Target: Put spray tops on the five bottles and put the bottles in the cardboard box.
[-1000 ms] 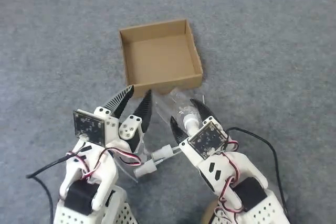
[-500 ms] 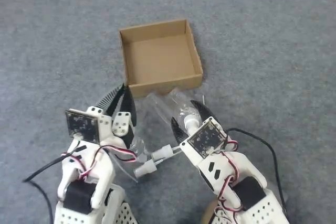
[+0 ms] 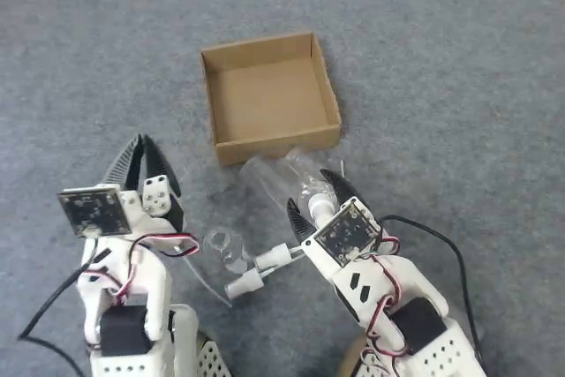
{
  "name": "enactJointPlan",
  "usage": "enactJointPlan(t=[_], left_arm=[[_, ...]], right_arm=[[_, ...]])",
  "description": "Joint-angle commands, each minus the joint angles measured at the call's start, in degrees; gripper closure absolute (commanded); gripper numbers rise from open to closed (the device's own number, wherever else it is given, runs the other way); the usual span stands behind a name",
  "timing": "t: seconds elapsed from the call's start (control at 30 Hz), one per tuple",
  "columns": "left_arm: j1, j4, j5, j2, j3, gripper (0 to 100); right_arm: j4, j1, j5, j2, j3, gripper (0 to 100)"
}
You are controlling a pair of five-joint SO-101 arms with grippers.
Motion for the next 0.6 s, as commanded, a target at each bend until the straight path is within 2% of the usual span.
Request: enactJointPlan(t=[0.0,0.27,0.57], left_arm=[[-2.8,3.9,-0.2,-0.5,-3.3,99],[-3.9,8.5,-0.1,-0.5,-2.7,99],[-3.9,8.7,-0.4,-0.5,2.2,99]], right_arm=[[-0.3,0.6,-0.5,-1.4,-1.0,88.0],[0.0,0.6,-0.5,-1.4,-1.1,88.0],[-0.1,0.6,-0.5,-1.4,-0.9,88.0]])
